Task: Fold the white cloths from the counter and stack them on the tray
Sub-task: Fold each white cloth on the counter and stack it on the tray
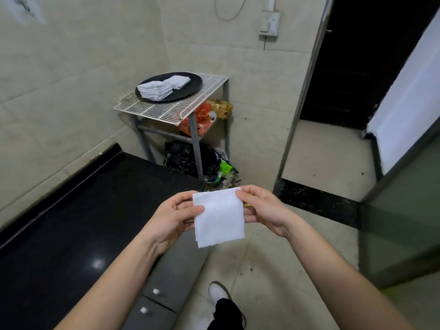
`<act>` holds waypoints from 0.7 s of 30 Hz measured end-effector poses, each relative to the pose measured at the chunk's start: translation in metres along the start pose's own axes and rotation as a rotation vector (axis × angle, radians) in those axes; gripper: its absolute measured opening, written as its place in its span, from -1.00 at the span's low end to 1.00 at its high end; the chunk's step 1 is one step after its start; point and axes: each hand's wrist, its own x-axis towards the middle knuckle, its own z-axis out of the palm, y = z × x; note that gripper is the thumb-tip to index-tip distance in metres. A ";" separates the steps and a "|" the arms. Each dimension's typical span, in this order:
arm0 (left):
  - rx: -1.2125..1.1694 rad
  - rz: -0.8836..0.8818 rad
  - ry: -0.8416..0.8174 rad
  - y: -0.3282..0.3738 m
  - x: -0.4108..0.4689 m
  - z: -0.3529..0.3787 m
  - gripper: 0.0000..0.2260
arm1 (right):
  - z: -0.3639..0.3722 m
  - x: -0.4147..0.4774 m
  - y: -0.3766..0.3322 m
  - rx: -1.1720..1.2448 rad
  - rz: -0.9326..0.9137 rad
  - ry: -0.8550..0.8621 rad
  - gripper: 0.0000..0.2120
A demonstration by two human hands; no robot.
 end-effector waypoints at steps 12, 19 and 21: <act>-0.077 0.117 0.035 0.096 0.217 0.026 -0.58 | -0.078 0.197 -0.127 -0.081 -0.102 0.071 -0.83; -0.077 0.175 0.078 0.176 0.300 0.021 -0.59 | -0.091 0.294 -0.200 -0.115 -0.232 0.030 -0.86; -0.068 0.212 0.146 0.192 0.325 0.015 -0.62 | -0.091 0.327 -0.215 -0.135 -0.247 0.012 -0.87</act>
